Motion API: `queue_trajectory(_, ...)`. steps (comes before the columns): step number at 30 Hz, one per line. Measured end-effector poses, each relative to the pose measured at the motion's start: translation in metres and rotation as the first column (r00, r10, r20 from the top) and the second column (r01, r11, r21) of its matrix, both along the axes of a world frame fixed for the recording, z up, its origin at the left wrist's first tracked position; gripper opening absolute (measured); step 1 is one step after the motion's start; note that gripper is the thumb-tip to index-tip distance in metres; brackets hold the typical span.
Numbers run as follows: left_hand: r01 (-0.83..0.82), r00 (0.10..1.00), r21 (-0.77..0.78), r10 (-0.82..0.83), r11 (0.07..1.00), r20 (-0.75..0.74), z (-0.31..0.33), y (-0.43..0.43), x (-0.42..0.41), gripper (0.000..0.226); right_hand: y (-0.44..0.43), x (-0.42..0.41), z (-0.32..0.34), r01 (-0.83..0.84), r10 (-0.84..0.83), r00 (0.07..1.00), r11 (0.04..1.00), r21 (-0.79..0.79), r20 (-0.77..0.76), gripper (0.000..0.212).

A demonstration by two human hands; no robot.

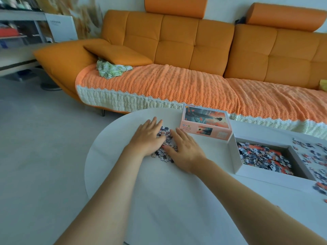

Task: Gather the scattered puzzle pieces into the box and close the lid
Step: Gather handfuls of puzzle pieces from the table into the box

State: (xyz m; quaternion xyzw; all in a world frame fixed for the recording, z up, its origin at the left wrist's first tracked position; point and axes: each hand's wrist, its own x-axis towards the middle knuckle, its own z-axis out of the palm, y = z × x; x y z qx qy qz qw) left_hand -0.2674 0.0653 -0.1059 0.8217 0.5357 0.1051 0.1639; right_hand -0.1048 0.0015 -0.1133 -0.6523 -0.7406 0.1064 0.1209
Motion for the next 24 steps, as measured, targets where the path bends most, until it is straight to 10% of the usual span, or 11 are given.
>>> queue_trajectory(12, 0.131, 0.973, 0.03, -0.134, 0.991, 0.19, -0.002, -0.023, 0.002, 0.051, -0.005, 0.001, 0.004, -0.076, 0.077, 0.997, 0.996, -0.045, 0.024, 0.063)
queue_trajectory(24, 0.179, 0.983, 0.205, -0.169, 0.962, -0.065, -0.016, -0.125, 0.032, 0.079, -0.097, 0.041, 0.002, -0.187, 0.192, 0.966, 0.981, -0.049, 0.173, 0.066)
